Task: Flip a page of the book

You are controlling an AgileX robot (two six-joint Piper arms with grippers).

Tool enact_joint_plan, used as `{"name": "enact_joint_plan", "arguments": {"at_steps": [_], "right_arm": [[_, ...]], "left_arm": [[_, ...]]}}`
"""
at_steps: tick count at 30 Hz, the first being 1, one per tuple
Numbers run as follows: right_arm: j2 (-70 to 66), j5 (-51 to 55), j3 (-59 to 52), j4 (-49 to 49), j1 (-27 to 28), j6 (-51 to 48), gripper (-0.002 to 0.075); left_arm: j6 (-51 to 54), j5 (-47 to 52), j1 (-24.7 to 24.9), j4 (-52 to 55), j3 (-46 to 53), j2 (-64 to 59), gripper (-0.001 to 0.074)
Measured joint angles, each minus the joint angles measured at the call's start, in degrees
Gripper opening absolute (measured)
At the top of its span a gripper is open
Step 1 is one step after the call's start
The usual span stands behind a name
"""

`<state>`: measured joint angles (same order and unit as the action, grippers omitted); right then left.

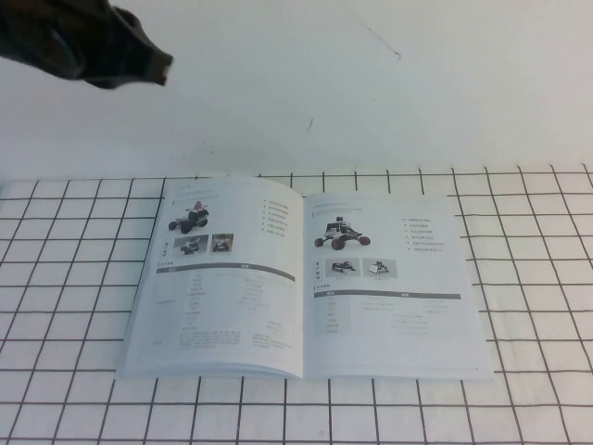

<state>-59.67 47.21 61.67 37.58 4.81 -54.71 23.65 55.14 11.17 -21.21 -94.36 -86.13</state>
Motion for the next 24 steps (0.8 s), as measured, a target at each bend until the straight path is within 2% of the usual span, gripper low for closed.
{"name": "enact_joint_plan", "arguments": {"at_steps": [5, 10, 17, 24], "right_arm": [[7.6, -1.5, -0.1, -7.9, 0.0, 5.3, -0.0001], [14.7, -5.1, -3.0, -8.5, 0.0, 5.6, -0.0001], [31.2, -13.5, -18.2, -4.9, 0.0, 2.1, -0.0001], [42.6, -11.3, -32.4, 2.9, 0.0, -4.3, -0.0001]], "left_arm": [[0.3, -1.2, 0.0, 1.6, 2.7, 11.5, -0.0002], [0.4, -7.6, 0.0, 2.6, 13.1, 25.8, -0.0002], [-4.6, -18.8, 0.0, 2.5, 38.2, 46.0, -0.0002], [-5.8, -23.9, 0.0, 0.2, 61.3, 61.2, -0.0002]]}}
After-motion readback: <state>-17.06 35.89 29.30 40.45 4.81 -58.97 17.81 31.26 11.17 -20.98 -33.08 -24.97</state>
